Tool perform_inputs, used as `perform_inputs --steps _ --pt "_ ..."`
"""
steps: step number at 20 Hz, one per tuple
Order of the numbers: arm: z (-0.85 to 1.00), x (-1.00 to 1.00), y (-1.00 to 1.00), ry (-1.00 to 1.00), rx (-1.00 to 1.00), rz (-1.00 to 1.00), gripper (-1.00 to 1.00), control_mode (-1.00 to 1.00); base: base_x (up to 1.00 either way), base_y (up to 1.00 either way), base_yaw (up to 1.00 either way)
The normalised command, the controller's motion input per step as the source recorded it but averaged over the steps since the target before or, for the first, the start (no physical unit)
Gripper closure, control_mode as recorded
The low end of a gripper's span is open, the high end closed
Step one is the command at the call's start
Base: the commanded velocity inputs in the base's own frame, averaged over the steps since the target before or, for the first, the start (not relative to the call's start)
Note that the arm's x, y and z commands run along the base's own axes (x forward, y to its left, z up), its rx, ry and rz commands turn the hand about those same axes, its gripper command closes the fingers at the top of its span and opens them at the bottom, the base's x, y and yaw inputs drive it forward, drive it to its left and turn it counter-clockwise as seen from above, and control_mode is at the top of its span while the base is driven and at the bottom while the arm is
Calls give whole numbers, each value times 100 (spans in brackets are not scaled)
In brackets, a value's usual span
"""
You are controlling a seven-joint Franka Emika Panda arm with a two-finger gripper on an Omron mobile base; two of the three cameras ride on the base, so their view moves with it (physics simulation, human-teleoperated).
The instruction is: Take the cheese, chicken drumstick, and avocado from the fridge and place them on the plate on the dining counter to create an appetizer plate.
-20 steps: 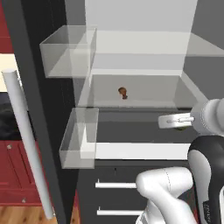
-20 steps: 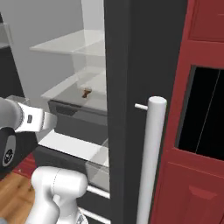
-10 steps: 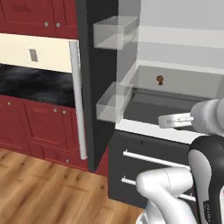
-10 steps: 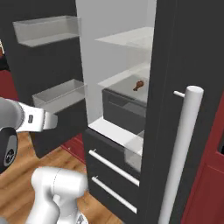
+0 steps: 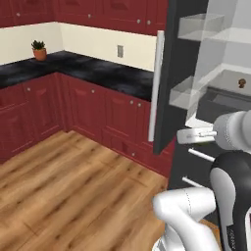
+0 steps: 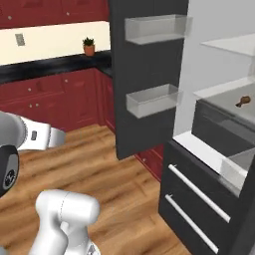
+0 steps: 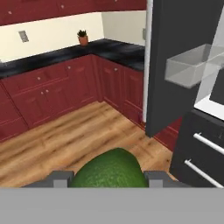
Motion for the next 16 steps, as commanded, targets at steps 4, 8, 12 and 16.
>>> perform_inputs --steps 4,8,12,16 --pt "0 0 0 0 0 0 100 100 -65 38 64" --pt "0 0 0 0 0 0 100 100 -55 29 67" --pt "0 0 0 0 0 0 100 100 -54 21 67" --pt "0 0 0 0 0 0 100 100 -91 4 58"
